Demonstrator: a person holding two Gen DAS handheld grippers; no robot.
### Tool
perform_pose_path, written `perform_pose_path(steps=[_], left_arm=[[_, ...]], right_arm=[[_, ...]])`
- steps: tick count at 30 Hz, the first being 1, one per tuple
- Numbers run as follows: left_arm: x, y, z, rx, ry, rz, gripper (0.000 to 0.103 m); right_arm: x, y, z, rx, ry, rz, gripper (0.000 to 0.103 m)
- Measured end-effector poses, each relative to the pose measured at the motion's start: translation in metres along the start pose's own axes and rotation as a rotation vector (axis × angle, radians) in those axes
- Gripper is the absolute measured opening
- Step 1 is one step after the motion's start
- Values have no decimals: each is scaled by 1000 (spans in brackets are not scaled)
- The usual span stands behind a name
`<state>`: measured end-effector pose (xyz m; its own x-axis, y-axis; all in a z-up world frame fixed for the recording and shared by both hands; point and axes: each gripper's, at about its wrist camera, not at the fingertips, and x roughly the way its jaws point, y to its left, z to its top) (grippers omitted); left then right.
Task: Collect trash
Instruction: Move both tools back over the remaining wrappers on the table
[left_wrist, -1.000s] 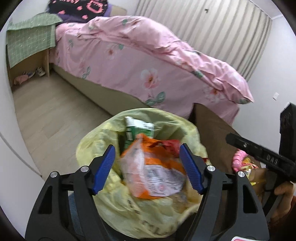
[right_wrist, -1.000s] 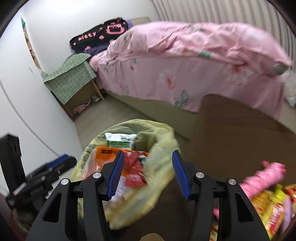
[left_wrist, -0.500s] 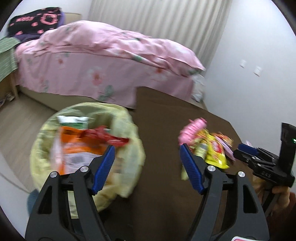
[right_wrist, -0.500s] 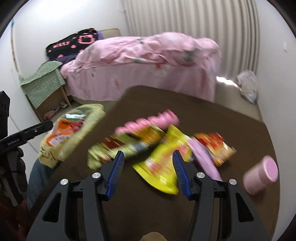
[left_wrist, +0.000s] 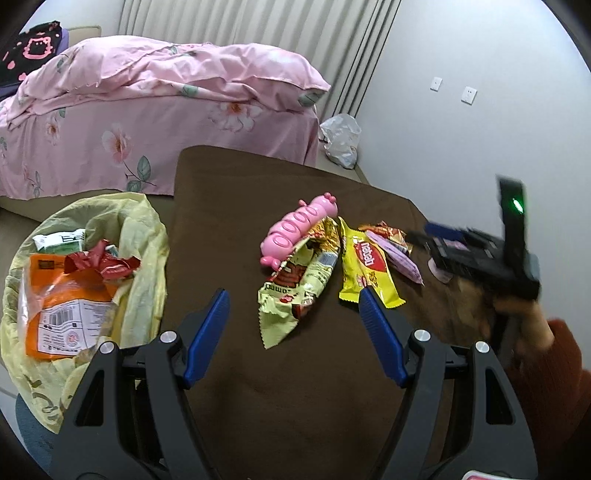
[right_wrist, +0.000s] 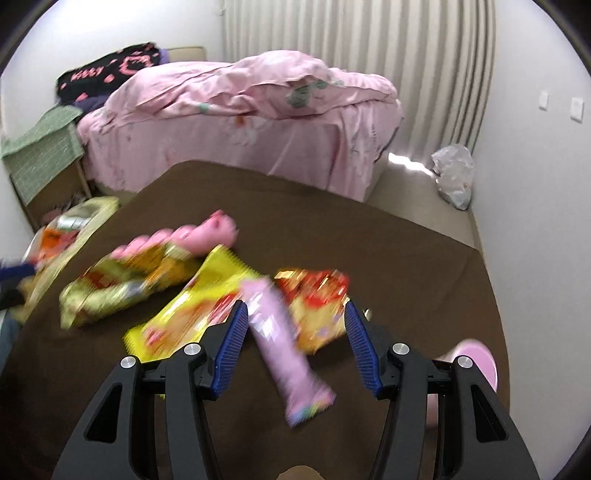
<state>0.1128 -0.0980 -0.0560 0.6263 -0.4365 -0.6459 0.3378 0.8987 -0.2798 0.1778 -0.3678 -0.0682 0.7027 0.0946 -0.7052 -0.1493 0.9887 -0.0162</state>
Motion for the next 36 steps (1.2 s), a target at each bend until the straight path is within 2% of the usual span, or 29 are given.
perform_pose_path(steps=[4,7,8,15,23,26,31,34,36], left_arm=[[3,-1,-1,11,13,3,69],[6,-3,-2,19,19,6,69],[7,-4,-2,21,21,7,69],[7,-6,-4,25,30,9,69],[4,-11,-7,42,36,-6,69],[3,-16,-9,63,43,-26,69],[7,-29,-11,81,62,-68,69],[19,-47,-12,125,131,-121,80],[32,-67,-14,170,202,-150,80]], right_arm=[[34,-19,13,79,54,13,51],[48,-22,7,114,108,38,51],[47,-20,3,121,113,55,48],[17,-1,-28,92,112,122,44],[-23,3,-69,181,113,180,44],[-42,-1,-86,223,92,154,44],[-68,-2,-112,197,65,37,45],[-87,-9,-123,213,19,23,47],[-102,-17,-131,243,-23,-8,56]])
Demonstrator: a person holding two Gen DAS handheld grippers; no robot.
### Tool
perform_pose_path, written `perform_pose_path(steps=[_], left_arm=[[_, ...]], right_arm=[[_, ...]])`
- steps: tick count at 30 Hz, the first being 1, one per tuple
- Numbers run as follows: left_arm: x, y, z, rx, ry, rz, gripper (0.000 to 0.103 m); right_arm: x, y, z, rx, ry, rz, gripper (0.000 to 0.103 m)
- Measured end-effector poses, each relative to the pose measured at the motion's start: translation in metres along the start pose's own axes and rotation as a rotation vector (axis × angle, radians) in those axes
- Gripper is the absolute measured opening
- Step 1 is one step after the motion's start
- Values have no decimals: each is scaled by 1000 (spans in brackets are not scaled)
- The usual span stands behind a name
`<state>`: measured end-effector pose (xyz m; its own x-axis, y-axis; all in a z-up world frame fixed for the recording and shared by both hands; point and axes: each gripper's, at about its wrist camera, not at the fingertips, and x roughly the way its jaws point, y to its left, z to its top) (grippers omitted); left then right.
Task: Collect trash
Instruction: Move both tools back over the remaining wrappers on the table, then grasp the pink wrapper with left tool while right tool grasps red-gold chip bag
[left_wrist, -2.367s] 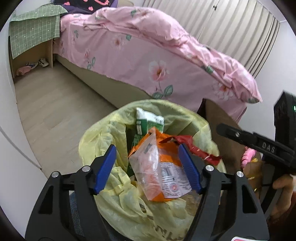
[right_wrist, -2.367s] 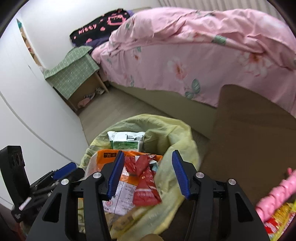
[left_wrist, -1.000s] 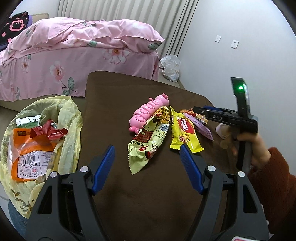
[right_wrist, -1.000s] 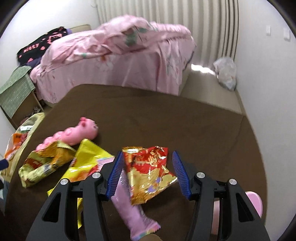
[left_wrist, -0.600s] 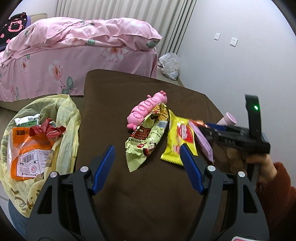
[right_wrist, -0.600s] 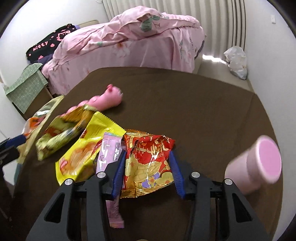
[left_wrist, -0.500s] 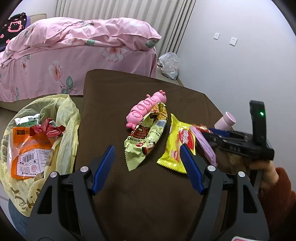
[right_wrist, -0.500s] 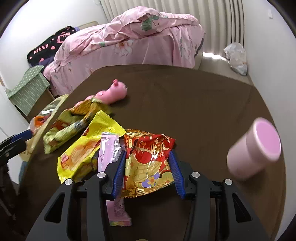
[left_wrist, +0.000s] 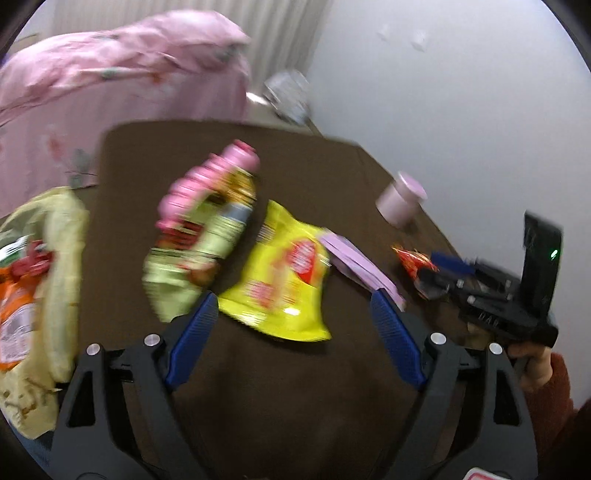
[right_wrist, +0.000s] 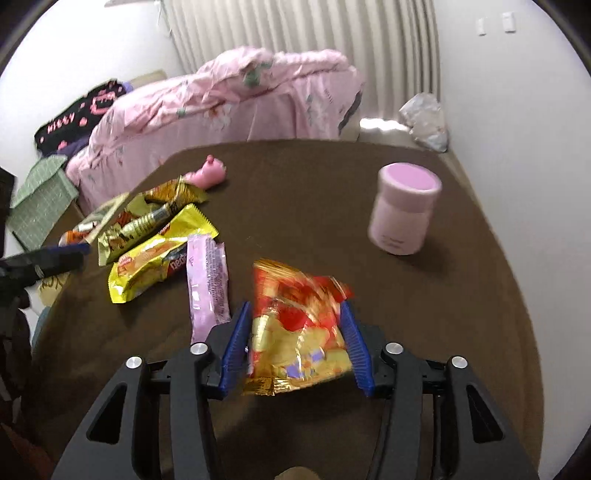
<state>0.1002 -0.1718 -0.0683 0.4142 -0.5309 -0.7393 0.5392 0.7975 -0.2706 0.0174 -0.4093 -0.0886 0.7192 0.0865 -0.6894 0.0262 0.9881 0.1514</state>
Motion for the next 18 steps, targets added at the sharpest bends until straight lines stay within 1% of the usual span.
perform_pose_path(steps=[1,3,6,8,10,11,12,13,14,15,16,18], left_arm=[[4,-7,0,8,14,-9,80],[13,-26,4,23,31,-53,80],[27,-48,8,36,61,-100,80],[39,-57,12,33,78,-106,79],[55,-61,17,16,99,-91,77],[64,-61,18,0,116,-81,74],[75,-61,19,-19,139,-64,72],[80,-60,19,-25,149,-48,67],[85,-60,18,-24,156,-17,60],[86,-60,16,-8,144,25,55],[85,-60,16,4,138,49,51],[83,-59,11,24,144,70,44]], right_arm=[[-4,-3,-2,10,-14,-9,59],[-15,-13,-7,30,-42,-19,59],[-25,-27,-17,50,-24,-53,59],[-32,-39,-23,67,-24,-101,59],[-39,-48,-28,78,-31,-129,59],[-41,-52,-31,92,-27,-140,59],[-43,-55,-33,107,-22,-146,59],[-44,-59,-35,119,-18,-145,59],[-44,-62,-38,125,-15,-153,59],[-44,-64,-39,130,-13,-177,59],[-45,-68,-41,140,-14,-211,59],[-48,-77,-45,175,-27,-220,59]])
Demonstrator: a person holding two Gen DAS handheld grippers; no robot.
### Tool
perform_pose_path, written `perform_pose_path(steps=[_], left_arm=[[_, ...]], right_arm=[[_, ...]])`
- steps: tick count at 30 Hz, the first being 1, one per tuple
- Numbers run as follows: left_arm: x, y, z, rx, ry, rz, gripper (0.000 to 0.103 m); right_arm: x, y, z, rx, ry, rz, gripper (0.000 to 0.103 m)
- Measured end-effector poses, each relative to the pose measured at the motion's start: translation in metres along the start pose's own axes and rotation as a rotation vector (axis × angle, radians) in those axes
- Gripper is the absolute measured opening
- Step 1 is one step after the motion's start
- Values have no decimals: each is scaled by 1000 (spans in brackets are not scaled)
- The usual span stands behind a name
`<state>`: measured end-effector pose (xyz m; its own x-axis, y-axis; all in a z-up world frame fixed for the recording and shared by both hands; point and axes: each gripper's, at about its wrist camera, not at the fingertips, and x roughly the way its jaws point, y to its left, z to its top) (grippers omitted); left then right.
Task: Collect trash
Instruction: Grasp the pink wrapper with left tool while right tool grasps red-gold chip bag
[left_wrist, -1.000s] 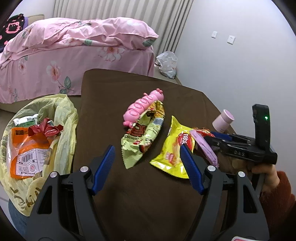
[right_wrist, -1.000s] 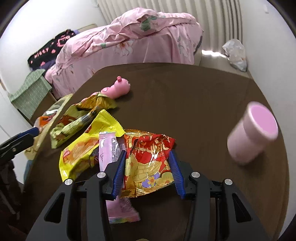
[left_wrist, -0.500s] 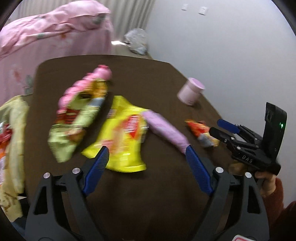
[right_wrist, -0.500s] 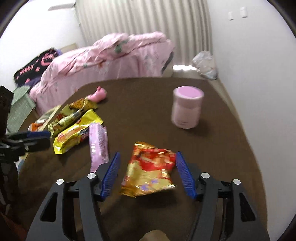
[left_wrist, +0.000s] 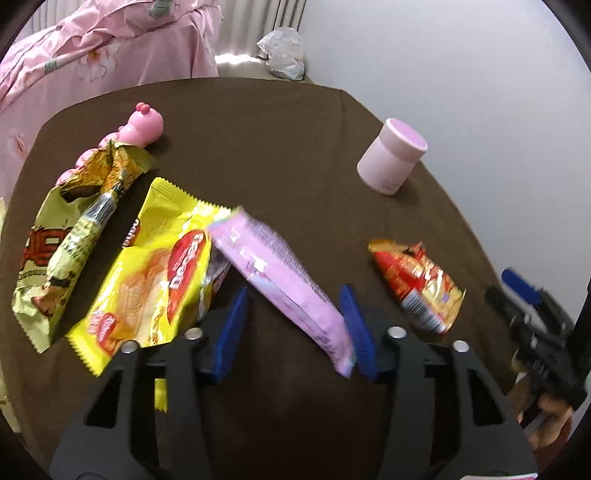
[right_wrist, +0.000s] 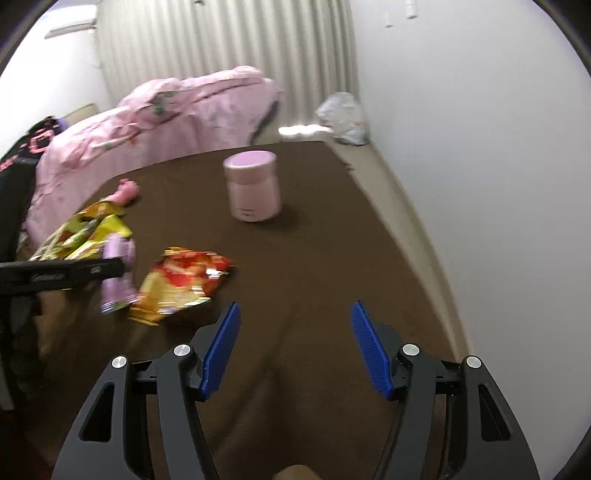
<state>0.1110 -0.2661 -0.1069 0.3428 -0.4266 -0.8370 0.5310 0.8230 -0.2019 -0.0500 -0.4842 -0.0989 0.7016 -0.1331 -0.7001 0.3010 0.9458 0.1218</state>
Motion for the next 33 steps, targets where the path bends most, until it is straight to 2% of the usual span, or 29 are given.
perform_pose_path(steps=[1,4,7,9,13,16,21,22,23,26,33], left_arm=[[-3,1,-3,11,2,12,39],[-15,11,-14,21,-9,40,39],[-23,25,-21,-6,-13,37,39],[-26,29,-23,-15,-6,17,39],[-29,29,-26,6,1,2,39],[-28,26,-29,18,4,0,39],[-29,23,-32,26,6,-8,39],[-29,23,-32,27,7,-9,39],[-29,23,-33,28,7,-9,39],[-30,24,-33,22,9,-21,39],[-34,23,-36,8,10,-72,39]], right_arm=[[0,-4,-1,15,-2,7,59],[-2,-1,0,26,-16,9,59],[0,17,1,-35,-7,-2,59],[1,34,3,-77,7,35,59],[4,64,7,-125,25,189,59],[13,79,11,-172,27,202,59],[38,82,15,-160,106,250,58],[41,82,13,-154,119,259,57],[42,83,11,-146,121,267,51],[34,78,7,-123,96,288,44],[23,74,5,-135,64,261,42]])
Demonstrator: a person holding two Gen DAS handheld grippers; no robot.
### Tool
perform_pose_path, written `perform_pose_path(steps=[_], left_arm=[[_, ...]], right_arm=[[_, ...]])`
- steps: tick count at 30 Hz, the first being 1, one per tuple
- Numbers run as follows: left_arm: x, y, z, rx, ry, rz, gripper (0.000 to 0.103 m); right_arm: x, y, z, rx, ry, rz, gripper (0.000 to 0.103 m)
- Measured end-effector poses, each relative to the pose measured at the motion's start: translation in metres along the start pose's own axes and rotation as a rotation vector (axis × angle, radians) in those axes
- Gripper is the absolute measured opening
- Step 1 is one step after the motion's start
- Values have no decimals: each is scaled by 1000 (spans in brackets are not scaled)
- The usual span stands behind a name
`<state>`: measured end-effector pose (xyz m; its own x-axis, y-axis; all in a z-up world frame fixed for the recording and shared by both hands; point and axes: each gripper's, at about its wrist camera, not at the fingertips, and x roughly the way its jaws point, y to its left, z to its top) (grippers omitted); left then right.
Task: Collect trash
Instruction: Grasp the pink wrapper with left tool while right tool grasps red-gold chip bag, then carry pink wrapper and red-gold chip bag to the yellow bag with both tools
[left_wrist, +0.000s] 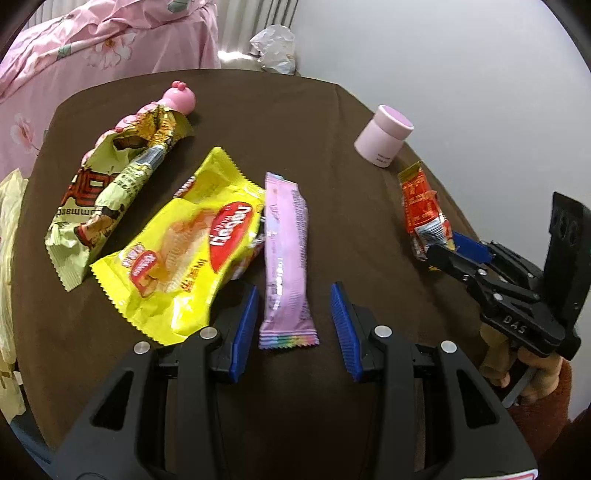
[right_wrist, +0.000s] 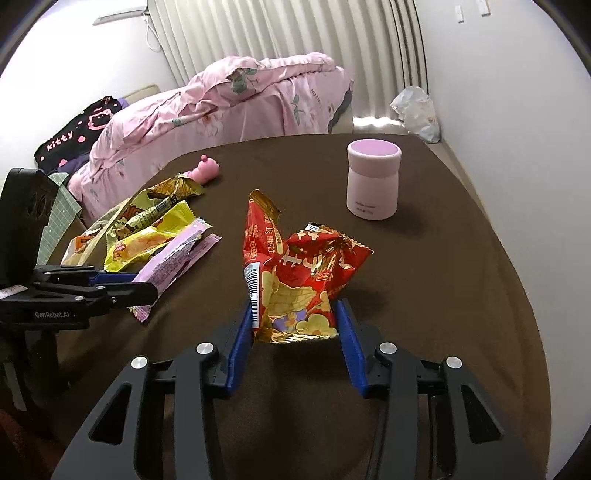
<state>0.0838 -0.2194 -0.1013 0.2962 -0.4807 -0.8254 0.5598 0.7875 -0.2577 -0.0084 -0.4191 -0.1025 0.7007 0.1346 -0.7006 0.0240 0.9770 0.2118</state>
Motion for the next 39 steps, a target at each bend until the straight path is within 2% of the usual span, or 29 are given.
perform_pose_path(steps=[3,8,9,10,11,15,19,21,22,23,27,29,33,39], left_arm=[[-4,-5,-3,21,-5,-23,39],[-3,-11,-9,35,-1,17,38],[-4,-11,-10,27,-11,19,34],[-7,-10,-10,16,-24,19,24],[-10,-9,-9,9,-38,21,18],[-29,-7,-7,5,-109,35,9],[-35,-5,-8,7,-123,21,8],[-33,-4,-9,-3,-124,-6,20],[-30,-5,-9,0,-122,-13,35],[-26,-8,-8,9,-119,-11,39],[-7,-17,-9,37,-67,53,39],[-3,-17,-12,36,-58,59,16],[-8,-16,-14,36,-75,57,16],[-30,-14,-12,29,-138,56,15]], right_arm=[[-4,-1,-2,5,-5,-5,42],[-17,0,-3,6,-33,-11,42],[-20,2,-3,2,-39,-13,42],[-22,3,-3,-2,-43,-15,42],[-25,4,-3,-7,-47,-17,42],[-33,10,-3,-28,-59,-22,42],[-39,16,-3,-43,-68,-23,42],[-41,17,-4,-46,-71,-27,42],[-42,18,-4,-48,-73,-28,42],[-43,19,-5,-50,-74,-30,42],[-43,18,-5,-45,-70,-31,42],[-43,15,-7,-32,-60,-34,42],[-39,8,-11,-1,-42,-22,42],[-37,15,-11,-22,-41,-12,42]])
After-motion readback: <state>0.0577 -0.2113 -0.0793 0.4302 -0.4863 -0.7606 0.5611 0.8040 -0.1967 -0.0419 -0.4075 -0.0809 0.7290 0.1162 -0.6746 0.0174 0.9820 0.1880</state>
